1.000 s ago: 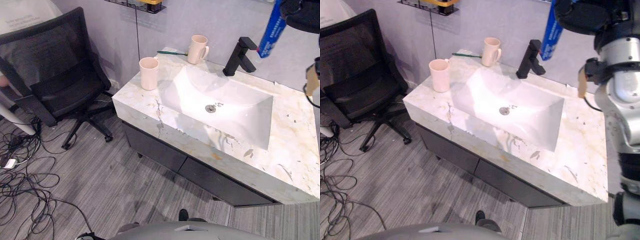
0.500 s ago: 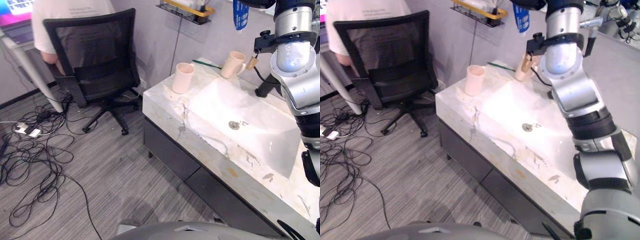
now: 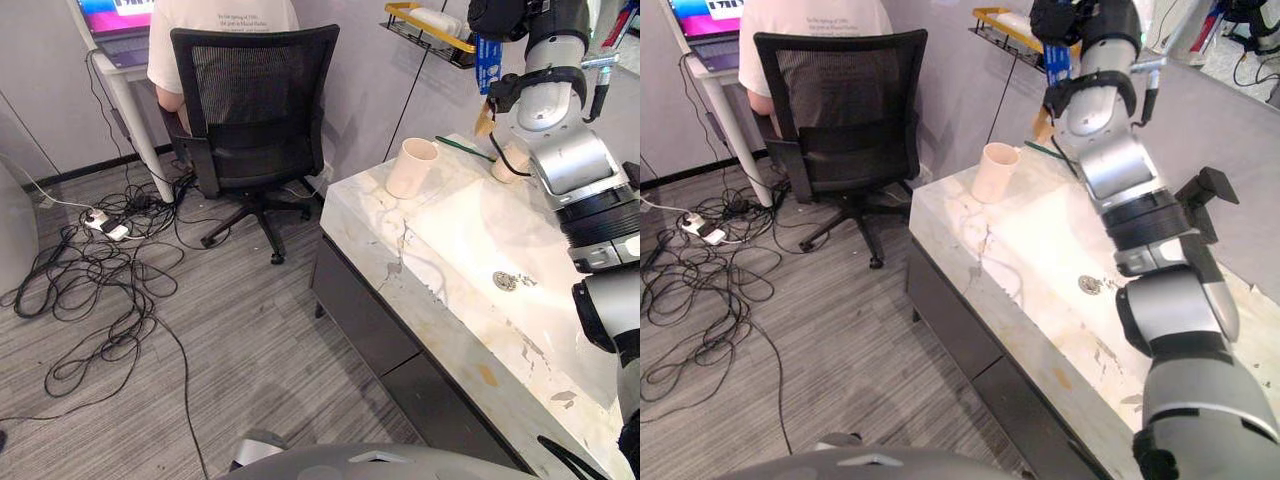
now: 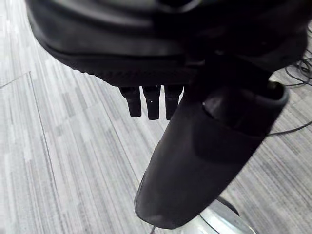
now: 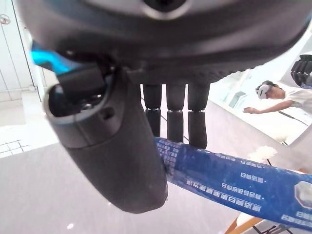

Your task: Organize the bathroom.

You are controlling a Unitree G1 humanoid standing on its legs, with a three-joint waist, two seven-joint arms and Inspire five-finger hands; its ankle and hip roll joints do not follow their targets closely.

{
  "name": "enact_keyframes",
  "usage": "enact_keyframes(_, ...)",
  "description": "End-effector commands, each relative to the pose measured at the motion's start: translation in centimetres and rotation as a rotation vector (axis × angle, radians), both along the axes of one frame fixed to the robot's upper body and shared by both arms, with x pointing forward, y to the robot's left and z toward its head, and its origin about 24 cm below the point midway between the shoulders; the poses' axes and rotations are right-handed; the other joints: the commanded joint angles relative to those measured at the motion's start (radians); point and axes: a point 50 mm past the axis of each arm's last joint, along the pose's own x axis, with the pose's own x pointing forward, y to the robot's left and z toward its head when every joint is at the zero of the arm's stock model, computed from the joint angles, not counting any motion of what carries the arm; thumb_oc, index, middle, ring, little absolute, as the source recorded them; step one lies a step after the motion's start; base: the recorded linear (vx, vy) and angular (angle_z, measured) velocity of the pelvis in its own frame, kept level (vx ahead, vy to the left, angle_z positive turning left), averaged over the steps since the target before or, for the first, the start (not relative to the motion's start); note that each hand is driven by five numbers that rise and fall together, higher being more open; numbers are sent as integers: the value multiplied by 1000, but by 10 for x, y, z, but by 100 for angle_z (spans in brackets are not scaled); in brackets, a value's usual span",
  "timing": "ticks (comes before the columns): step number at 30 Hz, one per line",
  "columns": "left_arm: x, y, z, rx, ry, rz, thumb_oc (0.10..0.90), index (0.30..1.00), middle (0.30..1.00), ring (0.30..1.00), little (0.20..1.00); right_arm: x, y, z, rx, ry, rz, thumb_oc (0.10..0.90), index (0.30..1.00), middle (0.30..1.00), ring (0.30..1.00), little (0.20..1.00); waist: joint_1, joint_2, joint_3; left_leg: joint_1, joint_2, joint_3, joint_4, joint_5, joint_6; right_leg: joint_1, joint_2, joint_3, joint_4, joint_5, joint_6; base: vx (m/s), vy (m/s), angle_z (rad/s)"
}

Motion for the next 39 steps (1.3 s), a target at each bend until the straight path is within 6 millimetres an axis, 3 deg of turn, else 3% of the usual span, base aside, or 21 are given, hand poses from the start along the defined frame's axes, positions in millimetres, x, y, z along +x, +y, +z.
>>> enact_keyframes(1,-13,50,22,95,75,-57,800,900,900,900,900,-21,7,61,3,-275,12,400,300,300,300,300,-12,-2,-74,22,81,105,40,-44,-43,-55,-74,16,94,-83,37,-3,75,5)
enact_keyframes(4,-5,65,29,69,77,4,800,900,900,900,900,-16,21,47,9,-241,81,400,300,300,300,300,-47,37,-76,28,87,135,44,-41,-37,-69,-77,41,105,-87,39,31,96,-5)
enact_keyframes(7,1,68,30,65,78,29,800,900,900,900,900,-13,30,37,39,-213,116,400,300,300,300,300,-61,50,-74,27,93,153,55,-44,-34,-67,-81,52,103,-90,39,51,31,-17)
enact_keyframes(18,2,64,28,78,84,44,800,900,900,900,900,0,41,16,102,-157,154,400,300,300,300,300,-66,61,-59,21,94,155,75,-53,-24,-79,-87,68,120,-93,36,28,1,-5)
enact_keyframes(26,1,69,31,86,90,54,800,900,900,900,900,-2,45,24,135,-196,164,400,300,300,300,300,-62,55,-61,17,96,155,67,-49,-23,-82,-85,67,118,-93,37,2,-2,0)
enact_keyframes(30,-10,51,22,98,107,32,800,900,900,900,900,0,57,36,188,-236,177,400,300,300,300,300,-34,29,-74,24,99,155,61,-51,-21,-71,-72,61,111,-98,24,20,-31,2)
enact_keyframes(39,-15,49,21,114,98,36,800,900,900,900,900,-1,69,42,252,-276,209,400,300,300,300,300,-20,0,-86,13,99,149,61,-44,-25,-64,-58,57,102,-98,18,4,-13,1)
